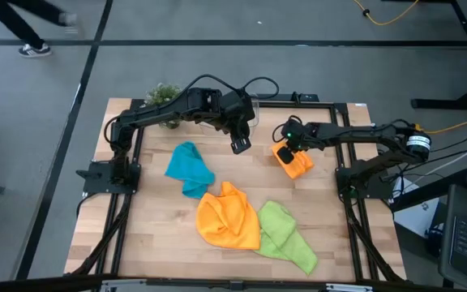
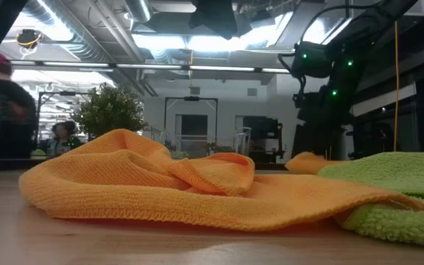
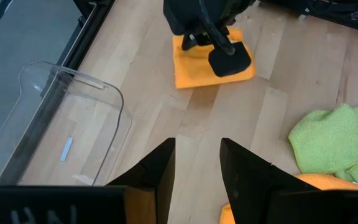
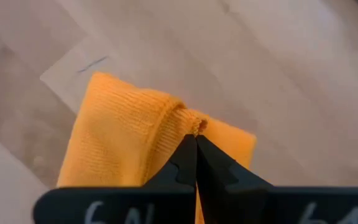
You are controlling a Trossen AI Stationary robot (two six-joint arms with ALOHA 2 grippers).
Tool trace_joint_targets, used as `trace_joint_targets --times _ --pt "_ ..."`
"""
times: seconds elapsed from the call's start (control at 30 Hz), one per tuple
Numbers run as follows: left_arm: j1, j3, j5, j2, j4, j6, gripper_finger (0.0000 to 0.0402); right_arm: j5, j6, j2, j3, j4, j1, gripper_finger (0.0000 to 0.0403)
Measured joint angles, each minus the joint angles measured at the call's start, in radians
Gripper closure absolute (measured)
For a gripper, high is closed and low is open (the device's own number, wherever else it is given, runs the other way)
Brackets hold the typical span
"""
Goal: Fold microfiber towels
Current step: Fold the top orange microfiber cloth
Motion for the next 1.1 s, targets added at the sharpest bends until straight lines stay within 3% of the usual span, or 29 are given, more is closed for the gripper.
trace_joint_targets --times 0.2,0.4,0.57,0.7,0.97,1.1 --pt "0.000 0.000 0.000 0.000 0.000 0.000 0.0283 0.087 0.096 -0.028 -0.001 -0.077 -0.010 0.0402" --pt "0.004 0.000 0.000 0.000 0.000 0.000 0.0283 0.007 0.102 -0.007 -0.027 -0.094 -0.037 0.0388" --pt "0.005 0.000 0.000 0.000 0.009 0.001 0.0283 0.001 0.103 -0.028 -0.004 -0.108 -0.039 0.0364" --pt "0.005 0.000 0.000 0.000 0.010 0.001 0.0283 0.065 0.135 -0.062 0.030 -0.200 -0.038 0.0355" --pt "0.005 -0.020 0.000 0.000 0.021 0.000 0.0283 0.088 0.234 -0.101 0.034 -0.401 -0.038 0.0353" --pt "0.005 -0.045 0.000 0.001 0.022 -0.001 0.0283 0.157 0.310 -0.101 -0.014 -0.368 -0.039 0.0353"
